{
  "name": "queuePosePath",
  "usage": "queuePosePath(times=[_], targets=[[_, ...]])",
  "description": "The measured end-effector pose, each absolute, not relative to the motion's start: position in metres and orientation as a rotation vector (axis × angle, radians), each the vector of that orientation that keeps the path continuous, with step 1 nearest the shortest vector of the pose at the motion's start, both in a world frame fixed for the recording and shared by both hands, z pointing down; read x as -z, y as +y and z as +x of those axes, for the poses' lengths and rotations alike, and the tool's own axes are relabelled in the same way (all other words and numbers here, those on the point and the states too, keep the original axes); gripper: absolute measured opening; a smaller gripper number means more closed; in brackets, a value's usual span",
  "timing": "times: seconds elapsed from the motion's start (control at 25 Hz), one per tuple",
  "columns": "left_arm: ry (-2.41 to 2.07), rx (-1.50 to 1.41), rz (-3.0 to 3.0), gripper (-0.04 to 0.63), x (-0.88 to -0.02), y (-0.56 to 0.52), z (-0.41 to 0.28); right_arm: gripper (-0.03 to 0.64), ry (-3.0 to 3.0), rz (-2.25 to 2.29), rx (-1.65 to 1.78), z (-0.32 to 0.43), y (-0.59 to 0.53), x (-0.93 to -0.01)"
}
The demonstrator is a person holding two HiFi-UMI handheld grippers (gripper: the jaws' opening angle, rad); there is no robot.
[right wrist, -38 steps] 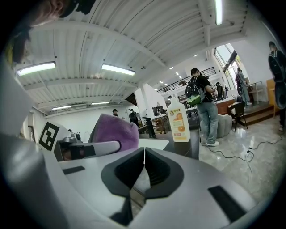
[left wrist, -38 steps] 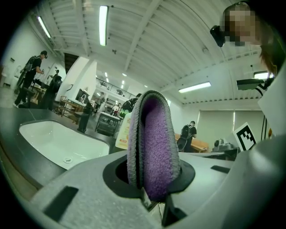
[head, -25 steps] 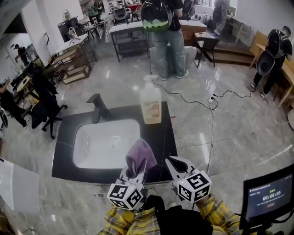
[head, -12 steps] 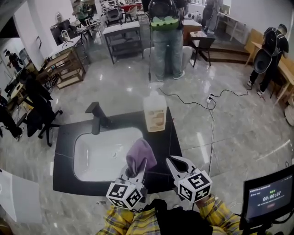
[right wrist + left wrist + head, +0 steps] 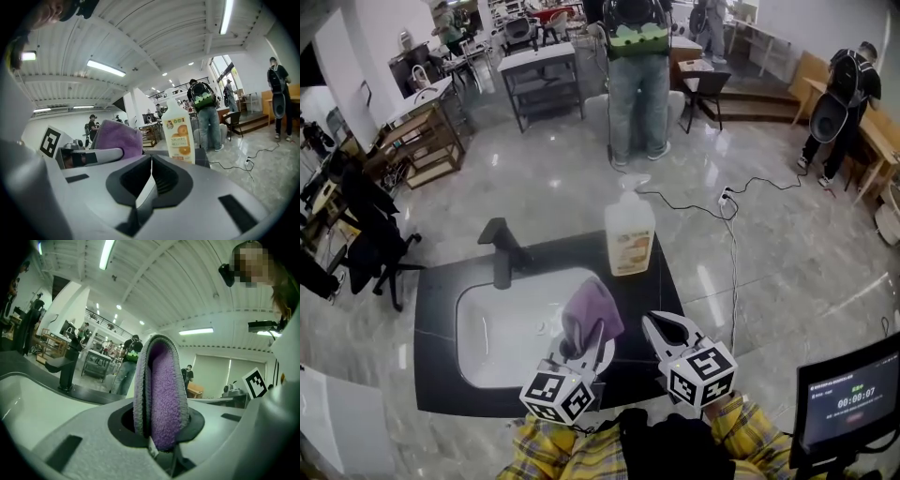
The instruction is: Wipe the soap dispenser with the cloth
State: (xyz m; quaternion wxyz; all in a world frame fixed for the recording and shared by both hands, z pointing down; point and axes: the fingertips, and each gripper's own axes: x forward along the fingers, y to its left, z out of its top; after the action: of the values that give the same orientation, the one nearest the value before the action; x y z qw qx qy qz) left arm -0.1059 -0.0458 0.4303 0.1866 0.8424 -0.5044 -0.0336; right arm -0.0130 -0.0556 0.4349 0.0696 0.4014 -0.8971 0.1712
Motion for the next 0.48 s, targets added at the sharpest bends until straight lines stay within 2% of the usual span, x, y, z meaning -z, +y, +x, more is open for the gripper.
queuePosePath(times=[0.48], targets=[[-1.395,0.091,2.377,0.072,-0.441,-0.065,-0.125,0.006,-2.653,1.245,-0.506,-0.028,-0.063,-0.442]])
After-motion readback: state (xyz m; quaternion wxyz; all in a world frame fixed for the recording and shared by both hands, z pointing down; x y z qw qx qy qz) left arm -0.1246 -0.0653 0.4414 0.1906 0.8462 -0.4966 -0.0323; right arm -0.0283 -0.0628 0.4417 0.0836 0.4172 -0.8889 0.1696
